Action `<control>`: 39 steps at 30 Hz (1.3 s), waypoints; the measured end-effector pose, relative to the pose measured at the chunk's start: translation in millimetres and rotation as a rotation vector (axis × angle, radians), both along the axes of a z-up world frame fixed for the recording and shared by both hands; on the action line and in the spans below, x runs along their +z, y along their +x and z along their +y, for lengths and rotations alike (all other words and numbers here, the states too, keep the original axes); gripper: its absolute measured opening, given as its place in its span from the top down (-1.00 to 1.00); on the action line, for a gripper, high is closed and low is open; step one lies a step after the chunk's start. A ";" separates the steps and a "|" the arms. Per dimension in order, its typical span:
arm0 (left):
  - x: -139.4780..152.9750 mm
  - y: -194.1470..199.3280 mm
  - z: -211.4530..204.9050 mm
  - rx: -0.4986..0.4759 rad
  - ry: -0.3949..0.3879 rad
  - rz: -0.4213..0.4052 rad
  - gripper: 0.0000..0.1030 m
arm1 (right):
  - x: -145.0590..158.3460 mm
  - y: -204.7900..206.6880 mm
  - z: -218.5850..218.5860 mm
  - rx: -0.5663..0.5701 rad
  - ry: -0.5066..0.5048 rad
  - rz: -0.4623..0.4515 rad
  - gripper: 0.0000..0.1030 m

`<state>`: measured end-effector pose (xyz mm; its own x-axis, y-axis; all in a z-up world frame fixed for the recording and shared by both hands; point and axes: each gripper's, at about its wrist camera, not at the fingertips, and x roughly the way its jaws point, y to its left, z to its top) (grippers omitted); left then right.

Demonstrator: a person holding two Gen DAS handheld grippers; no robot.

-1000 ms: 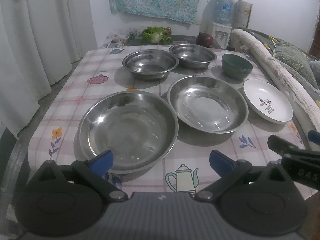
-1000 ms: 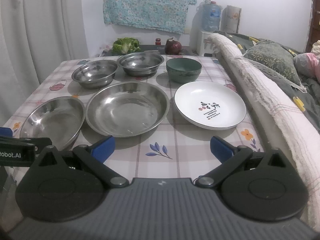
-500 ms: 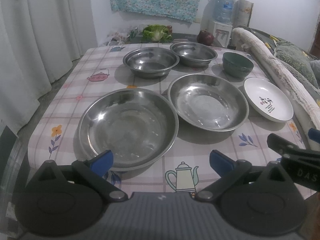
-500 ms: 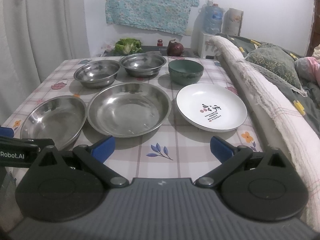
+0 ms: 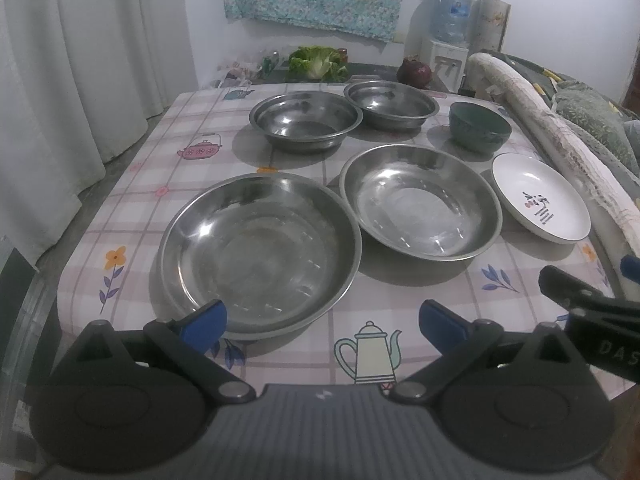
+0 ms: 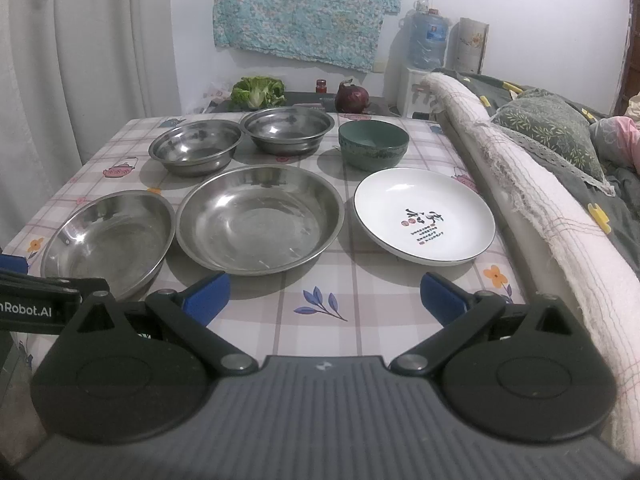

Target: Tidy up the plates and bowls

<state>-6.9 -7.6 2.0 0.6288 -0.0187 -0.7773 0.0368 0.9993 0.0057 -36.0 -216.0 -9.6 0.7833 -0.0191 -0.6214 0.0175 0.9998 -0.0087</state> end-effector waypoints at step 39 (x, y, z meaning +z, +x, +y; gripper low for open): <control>0.2 0.1 3.5 0.006 0.013 0.009 -1.00 | 2.8 0.3 0.5 0.007 -0.004 -0.007 -0.98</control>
<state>-6.8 -4.1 2.2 0.6221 -0.0047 -0.7829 0.0313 0.9993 0.0189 -35.8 -215.6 -6.8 0.7875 -0.0159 -0.6161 0.0103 0.9999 -0.0128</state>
